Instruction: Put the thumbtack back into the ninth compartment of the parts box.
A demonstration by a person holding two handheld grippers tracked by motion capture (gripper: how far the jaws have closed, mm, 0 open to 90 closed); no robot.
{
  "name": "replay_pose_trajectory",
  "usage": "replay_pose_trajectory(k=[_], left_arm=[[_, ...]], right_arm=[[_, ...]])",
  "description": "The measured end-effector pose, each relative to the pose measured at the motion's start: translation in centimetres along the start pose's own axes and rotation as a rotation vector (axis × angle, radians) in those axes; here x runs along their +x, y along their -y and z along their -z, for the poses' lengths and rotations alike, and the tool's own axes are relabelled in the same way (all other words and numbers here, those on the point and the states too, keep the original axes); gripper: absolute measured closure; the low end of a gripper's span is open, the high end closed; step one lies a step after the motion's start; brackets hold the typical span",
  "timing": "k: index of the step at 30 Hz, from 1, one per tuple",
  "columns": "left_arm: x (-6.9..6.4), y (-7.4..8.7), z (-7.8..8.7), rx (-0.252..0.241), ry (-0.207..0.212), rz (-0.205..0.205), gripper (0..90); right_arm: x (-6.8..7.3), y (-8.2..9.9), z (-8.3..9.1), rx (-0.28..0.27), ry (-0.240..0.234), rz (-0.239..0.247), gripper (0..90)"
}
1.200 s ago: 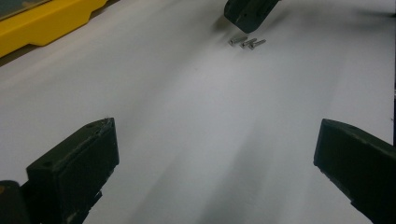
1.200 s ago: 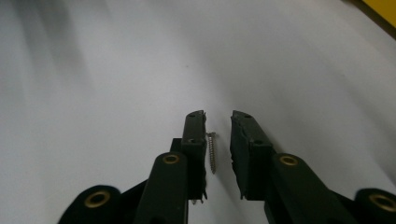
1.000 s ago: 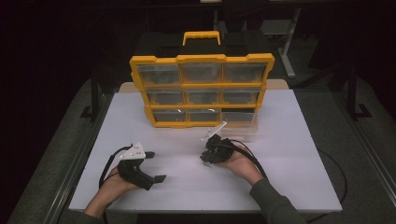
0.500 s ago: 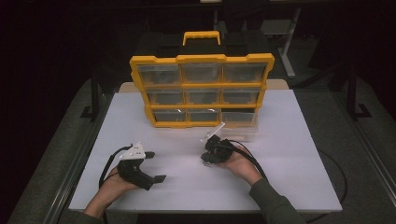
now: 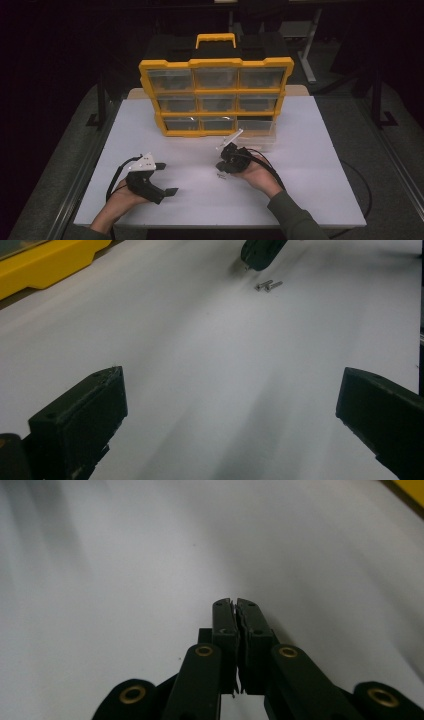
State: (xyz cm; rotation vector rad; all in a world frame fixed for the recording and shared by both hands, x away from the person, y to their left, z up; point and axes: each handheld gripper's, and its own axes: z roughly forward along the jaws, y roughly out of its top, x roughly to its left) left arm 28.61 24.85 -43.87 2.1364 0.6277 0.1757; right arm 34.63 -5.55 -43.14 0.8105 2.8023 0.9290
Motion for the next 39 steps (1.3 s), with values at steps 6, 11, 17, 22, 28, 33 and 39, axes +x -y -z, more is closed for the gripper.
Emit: replay_pose_trajectory(k=[6,11,17,22,28,33,39], left_arm=[[0.0,0.0,0.1,0.003,0.006,0.006,0.0],[-0.1,-0.1,0.0,0.006,0.009,0.009,0.0],[-0.1,-0.1,0.0,0.004,0.009,0.008,0.0],[-0.1,0.0,-0.1,0.005,0.009,0.009,0.0],[-0.1,0.0,-0.1,0.004,0.006,0.006,0.0],[-0.1,0.0,-0.1,0.005,0.006,0.006,0.0],[-0.1,0.1,0.0,0.000,0.002,0.010,0.0]], right_arm=[[-0.1,-0.6,1.3,-0.008,0.009,0.000,85.6],[-0.4,-1.1,2.3,-0.013,0.013,0.002,85.6],[-0.7,-1.7,3.7,-0.018,0.021,-0.003,85.6],[-1.0,-2.1,4.6,-0.028,0.023,-0.002,85.7],[-1.4,-2.8,5.8,-0.041,0.035,0.002,85.7],[-1.6,-3.3,6.6,-0.047,0.040,0.003,85.7],[-1.9,-3.9,7.5,-0.052,0.041,0.004,85.7]])
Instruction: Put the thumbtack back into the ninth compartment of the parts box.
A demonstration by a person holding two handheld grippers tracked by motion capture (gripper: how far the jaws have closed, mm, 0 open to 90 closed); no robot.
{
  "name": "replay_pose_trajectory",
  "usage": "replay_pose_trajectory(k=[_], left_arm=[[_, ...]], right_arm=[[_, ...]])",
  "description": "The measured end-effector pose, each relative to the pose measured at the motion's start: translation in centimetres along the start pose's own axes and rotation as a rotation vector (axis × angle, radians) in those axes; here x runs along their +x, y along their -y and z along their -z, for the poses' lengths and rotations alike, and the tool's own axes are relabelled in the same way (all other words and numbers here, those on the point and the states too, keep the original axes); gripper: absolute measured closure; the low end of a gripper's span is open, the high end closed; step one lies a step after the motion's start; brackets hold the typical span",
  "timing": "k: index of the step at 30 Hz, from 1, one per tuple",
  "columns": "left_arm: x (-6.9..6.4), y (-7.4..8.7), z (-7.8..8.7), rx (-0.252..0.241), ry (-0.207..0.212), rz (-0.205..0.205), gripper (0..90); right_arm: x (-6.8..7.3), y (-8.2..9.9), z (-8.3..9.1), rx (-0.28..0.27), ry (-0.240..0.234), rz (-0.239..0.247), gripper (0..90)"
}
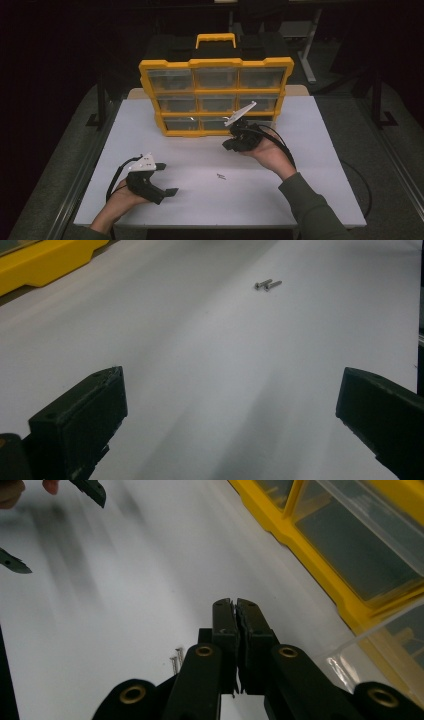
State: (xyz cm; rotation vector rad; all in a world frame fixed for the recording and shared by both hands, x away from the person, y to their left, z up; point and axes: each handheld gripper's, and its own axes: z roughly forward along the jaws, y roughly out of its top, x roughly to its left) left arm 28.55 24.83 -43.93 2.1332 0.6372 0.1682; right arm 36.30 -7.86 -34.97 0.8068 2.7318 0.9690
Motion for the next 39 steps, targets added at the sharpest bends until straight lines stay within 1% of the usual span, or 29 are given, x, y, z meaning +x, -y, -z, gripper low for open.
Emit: replay_pose_trajectory(k=[5,15,19,21,25,26,28,32,36,39], left_arm=[[0.0,0.0,0.0,0.001,-0.001,-0.004,0.0],[-0.1,0.0,0.0,0.001,-0.006,-0.003,0.0],[-0.2,0.0,0.0,-0.001,-0.006,-0.006,0.0],[-0.2,0.0,0.0,-0.002,-0.007,-0.009,0.0],[-0.2,0.0,0.0,-0.003,-0.009,-0.010,0.0],[-0.2,0.0,0.0,-0.004,-0.009,-0.006,0.0],[-0.2,0.0,0.0,-0.003,-0.008,-0.004,0.0],[-0.1,0.0,0.0,0.002,-0.005,-0.002,0.0],[-0.1,0.0,0.0,0.004,-0.004,-0.001,0.0],[-0.1,0.0,0.0,0.005,-0.002,0.002,0.0]], right_arm=[[-0.4,-0.4,0.7,0.002,0.011,-0.003,85.7],[-1.0,-0.7,1.5,0.003,0.026,-0.015,85.7],[-1.4,-0.8,1.8,0.002,0.034,-0.011,85.7],[-1.7,-0.8,2.1,0.004,0.043,-0.027,85.6],[-2.1,-0.8,2.3,0.001,0.048,-0.030,85.7],[-2.4,-0.9,2.5,0.000,0.051,-0.039,85.7],[-2.5,-0.9,2.6,-0.002,0.053,-0.034,85.7],[-3.1,-0.8,2.9,0.003,0.066,-0.053,85.7],[-3.6,-0.7,3.0,0.001,0.074,-0.056,85.7],[-4.1,-0.7,3.2,0.012,0.086,-0.069,85.7]])
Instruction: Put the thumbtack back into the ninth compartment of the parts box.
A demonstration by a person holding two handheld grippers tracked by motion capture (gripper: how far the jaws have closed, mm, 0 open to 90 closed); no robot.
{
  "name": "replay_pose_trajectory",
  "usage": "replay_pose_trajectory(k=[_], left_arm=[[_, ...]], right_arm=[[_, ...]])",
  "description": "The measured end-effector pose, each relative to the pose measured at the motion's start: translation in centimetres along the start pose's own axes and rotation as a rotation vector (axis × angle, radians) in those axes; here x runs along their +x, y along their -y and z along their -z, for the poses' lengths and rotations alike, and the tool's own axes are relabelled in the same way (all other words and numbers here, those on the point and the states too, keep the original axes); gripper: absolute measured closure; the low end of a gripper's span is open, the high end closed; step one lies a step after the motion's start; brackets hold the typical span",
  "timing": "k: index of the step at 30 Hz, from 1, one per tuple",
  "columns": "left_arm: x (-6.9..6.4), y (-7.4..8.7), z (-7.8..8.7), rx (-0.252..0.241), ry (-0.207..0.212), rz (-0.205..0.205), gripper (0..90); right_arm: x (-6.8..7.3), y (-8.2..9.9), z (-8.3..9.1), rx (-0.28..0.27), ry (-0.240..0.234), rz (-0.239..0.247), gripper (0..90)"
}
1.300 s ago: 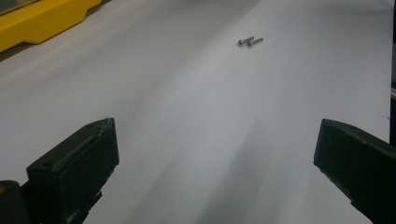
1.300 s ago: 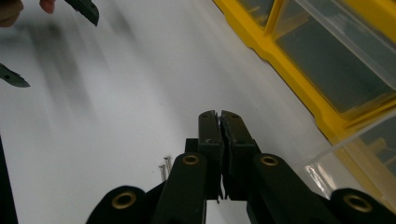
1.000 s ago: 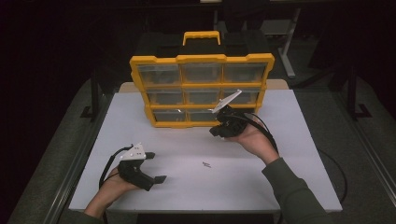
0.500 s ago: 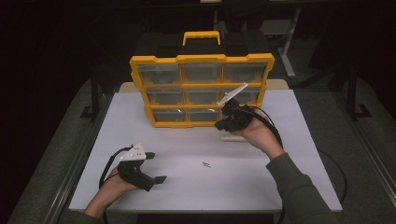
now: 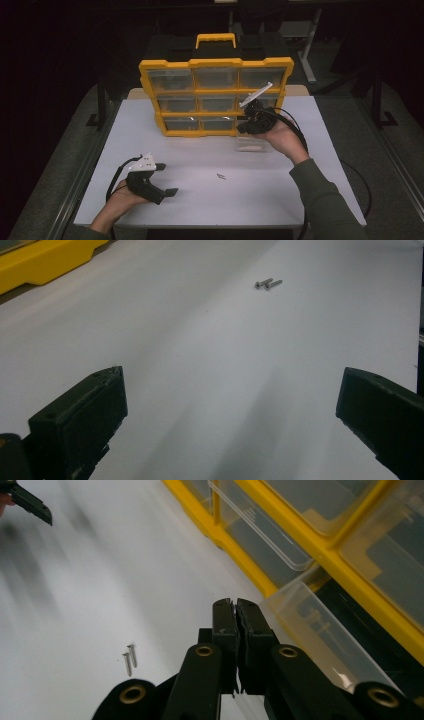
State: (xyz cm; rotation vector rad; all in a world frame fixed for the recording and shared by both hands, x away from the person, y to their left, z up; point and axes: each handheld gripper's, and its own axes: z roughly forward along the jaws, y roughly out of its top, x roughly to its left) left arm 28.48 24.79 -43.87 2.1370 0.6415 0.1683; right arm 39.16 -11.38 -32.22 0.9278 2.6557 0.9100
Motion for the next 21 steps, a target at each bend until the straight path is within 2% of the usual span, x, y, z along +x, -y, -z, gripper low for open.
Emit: replay_pose_trajectory(k=[14,21], left_arm=[[-0.1,0.0,-0.1,-0.005,-0.002,-0.007,0.0],[-0.1,0.1,-0.1,-0.004,-0.004,-0.008,0.0]], right_arm=[[-2.1,0.6,-0.5,0.040,0.030,-0.032,85.6],[-2.9,1.0,-1.5,0.095,0.047,-0.032,85.6]])
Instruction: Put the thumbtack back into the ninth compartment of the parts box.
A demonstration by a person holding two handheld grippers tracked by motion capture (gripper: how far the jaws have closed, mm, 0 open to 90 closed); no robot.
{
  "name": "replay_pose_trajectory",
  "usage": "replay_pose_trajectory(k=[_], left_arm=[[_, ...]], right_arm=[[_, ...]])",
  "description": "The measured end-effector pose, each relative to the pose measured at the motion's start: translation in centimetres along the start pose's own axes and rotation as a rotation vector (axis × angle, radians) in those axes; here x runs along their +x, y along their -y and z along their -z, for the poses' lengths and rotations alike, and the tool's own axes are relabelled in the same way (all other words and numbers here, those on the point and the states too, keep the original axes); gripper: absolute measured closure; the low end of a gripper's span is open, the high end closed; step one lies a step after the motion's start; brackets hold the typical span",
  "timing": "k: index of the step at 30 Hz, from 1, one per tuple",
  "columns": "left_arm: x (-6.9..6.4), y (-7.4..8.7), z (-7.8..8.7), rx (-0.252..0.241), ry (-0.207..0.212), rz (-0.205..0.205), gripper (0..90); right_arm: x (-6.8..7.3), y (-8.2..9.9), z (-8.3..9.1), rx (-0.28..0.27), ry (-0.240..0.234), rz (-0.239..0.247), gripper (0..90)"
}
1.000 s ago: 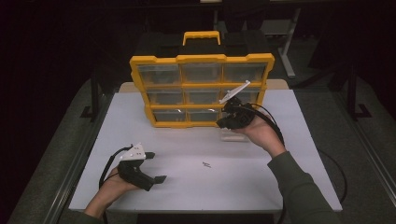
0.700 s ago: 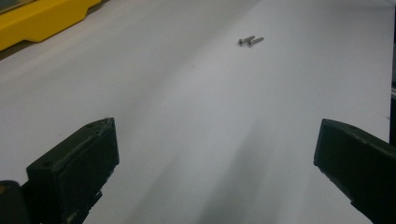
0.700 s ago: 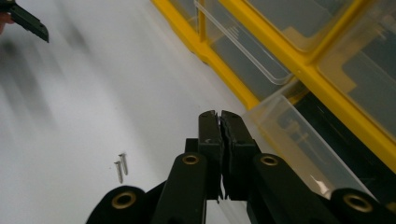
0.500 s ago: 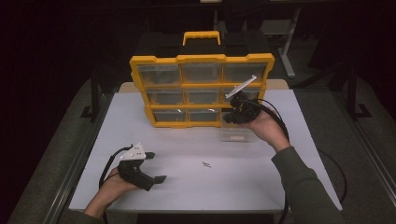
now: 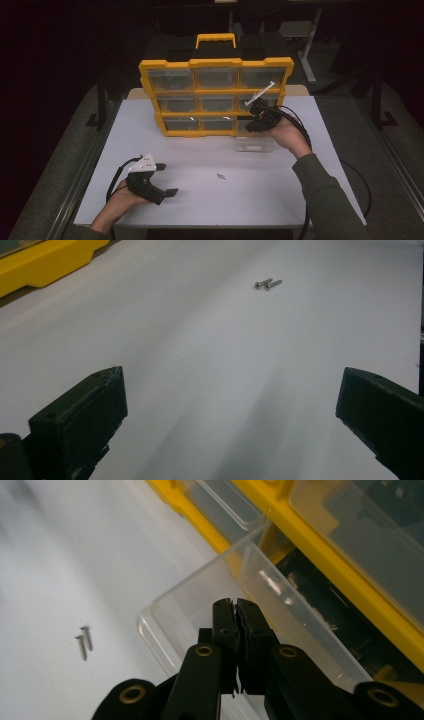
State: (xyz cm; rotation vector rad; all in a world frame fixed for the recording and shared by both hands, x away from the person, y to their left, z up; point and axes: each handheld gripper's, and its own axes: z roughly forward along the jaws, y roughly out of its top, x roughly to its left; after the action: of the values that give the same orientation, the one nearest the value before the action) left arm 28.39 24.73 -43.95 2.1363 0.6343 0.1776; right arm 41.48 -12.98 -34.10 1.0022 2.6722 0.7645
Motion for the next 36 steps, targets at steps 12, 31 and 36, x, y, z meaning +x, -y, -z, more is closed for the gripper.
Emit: replay_pose_trajectory(k=[12,31,36], left_arm=[[0.0,0.0,0.0,0.003,0.000,-0.002,0.0],[0.0,0.0,-0.1,0.005,0.001,-0.001,0.0],[0.0,0.0,-0.1,0.006,0.001,-0.003,0.0]], right_arm=[[-0.7,0.7,-1.8,0.072,0.009,-0.018,85.6],[-0.9,0.8,0.0,-0.004,-0.010,-0.070,88.3],[-0.2,0.7,0.8,-0.040,-0.039,-0.067,88.2]])
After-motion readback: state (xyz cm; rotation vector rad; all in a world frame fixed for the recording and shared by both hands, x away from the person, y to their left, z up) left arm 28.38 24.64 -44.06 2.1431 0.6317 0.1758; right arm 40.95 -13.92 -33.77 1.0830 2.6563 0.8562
